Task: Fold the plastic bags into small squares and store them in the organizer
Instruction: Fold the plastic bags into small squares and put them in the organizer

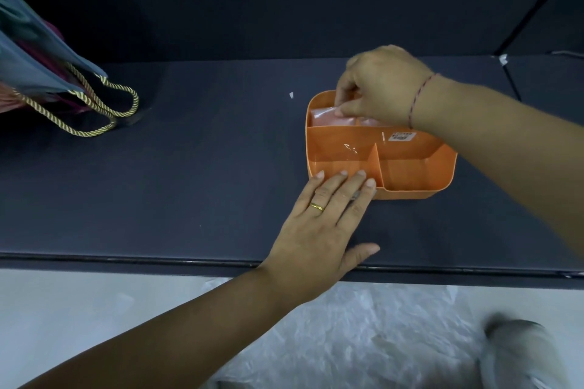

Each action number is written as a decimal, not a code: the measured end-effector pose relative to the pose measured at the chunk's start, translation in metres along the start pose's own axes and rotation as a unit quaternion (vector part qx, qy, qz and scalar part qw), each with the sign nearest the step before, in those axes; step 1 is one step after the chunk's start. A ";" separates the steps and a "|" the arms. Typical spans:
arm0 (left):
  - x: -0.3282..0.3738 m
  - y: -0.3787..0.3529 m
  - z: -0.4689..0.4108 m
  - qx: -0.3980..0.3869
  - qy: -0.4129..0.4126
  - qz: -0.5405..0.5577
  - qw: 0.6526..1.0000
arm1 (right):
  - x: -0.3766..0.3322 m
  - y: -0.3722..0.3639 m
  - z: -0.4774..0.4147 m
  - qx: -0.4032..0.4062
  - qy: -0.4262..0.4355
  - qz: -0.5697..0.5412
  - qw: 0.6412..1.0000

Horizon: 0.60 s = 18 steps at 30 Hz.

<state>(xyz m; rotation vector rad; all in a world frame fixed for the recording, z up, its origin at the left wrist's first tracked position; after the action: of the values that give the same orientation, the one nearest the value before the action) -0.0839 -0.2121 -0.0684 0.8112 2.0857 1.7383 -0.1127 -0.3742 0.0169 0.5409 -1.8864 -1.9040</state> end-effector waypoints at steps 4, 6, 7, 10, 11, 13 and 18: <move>0.000 0.000 -0.001 0.005 -0.002 -0.009 1.000 | -0.004 -0.004 0.000 0.023 -0.012 0.044 0.999; 0.001 -0.001 -0.001 0.010 -0.007 -0.016 1.000 | -0.005 -0.004 0.000 0.035 -0.016 0.056 0.998; 0.002 -0.002 0.000 0.012 -0.012 -0.025 1.000 | -0.004 -0.003 -0.001 0.040 -0.019 0.054 0.998; 0.004 -0.007 0.002 0.015 -0.035 -0.072 0.997 | 0.003 -0.001 0.003 0.061 -0.027 -0.019 0.998; 0.004 -0.009 0.002 0.016 -0.041 -0.085 0.995 | 0.007 0.000 0.006 0.075 -0.036 -0.064 0.995; 0.004 -0.011 0.002 0.023 -0.047 -0.095 0.994 | 0.016 0.005 0.021 0.121 -0.059 -0.154 0.979; -0.002 -0.013 -0.009 0.040 -0.041 -0.101 0.993 | 0.017 0.016 0.113 0.253 -0.095 -0.294 0.917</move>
<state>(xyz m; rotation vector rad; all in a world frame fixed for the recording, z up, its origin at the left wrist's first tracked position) -0.0902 -0.2221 -0.0795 0.6552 2.1133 1.5017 -0.1878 -0.2879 0.0341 1.2416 -2.5848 -1.8234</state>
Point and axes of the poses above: each hand's wrist, its own z-axis away from the middle knuckle, its own y-axis out of the back of the hand, x = y × z, the point moved 10 cm from there along -z, towards the middle knuckle, and after that the axes turned 7 degrees about z, right-handed, at the moved point
